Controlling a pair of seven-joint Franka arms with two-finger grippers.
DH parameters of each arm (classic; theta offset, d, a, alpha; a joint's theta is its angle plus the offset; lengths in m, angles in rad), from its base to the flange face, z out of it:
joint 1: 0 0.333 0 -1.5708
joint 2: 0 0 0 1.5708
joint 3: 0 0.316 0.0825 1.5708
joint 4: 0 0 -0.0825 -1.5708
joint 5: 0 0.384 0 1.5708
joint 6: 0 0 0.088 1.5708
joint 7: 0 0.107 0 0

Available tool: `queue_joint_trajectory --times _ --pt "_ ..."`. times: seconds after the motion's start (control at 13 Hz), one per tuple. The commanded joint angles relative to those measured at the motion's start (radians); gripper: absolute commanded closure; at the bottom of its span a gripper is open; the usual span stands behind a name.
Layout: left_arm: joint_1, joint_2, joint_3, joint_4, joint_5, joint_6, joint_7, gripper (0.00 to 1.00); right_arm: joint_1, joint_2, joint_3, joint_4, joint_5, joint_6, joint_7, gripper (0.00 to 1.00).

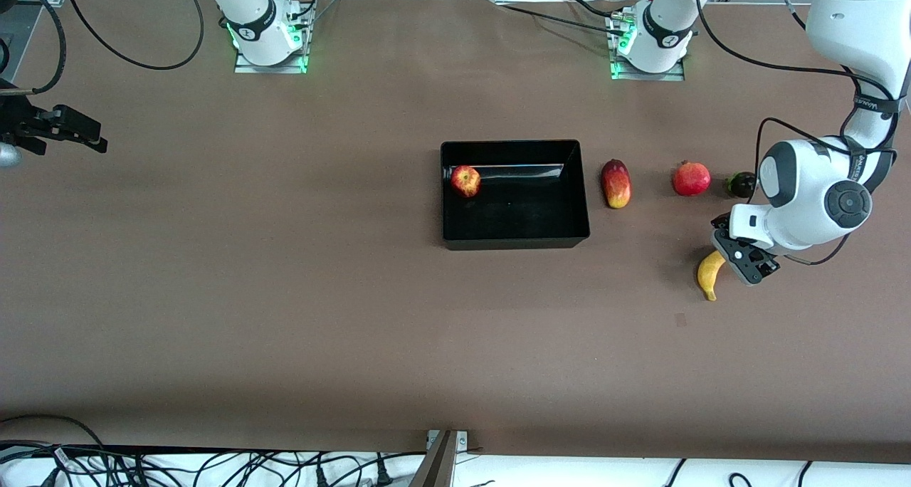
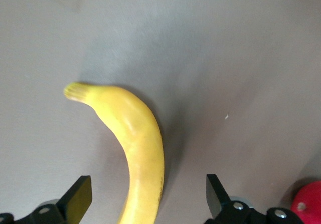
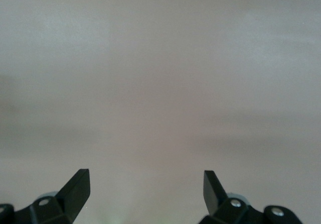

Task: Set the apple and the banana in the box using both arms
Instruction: 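Close the left gripper on the banana's stem end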

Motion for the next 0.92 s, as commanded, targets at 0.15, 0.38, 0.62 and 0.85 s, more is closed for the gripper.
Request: queue_joint_trajectory --times 0.15,0.38,0.62,0.85 --pt "0.012 0.025 -0.007 -0.056 0.021 0.085 0.028 0.05 0.006 0.008 -0.002 0.019 -0.007 -0.018 0.008 0.0" --pt "0.012 0.017 -0.007 -0.053 0.019 0.075 0.012 1.0 0.003 0.008 -0.004 0.019 -0.007 -0.019 0.006 0.0" --pt "0.001 -0.015 -0.009 -0.046 0.012 0.065 0.017 1.0 0.003 0.008 -0.004 0.016 -0.007 -0.022 0.009 0.0" --pt "-0.072 -0.139 -0.024 -0.029 -0.092 -0.103 0.017 1.0 0.002 0.008 -0.004 0.017 -0.007 -0.041 0.014 0.0"
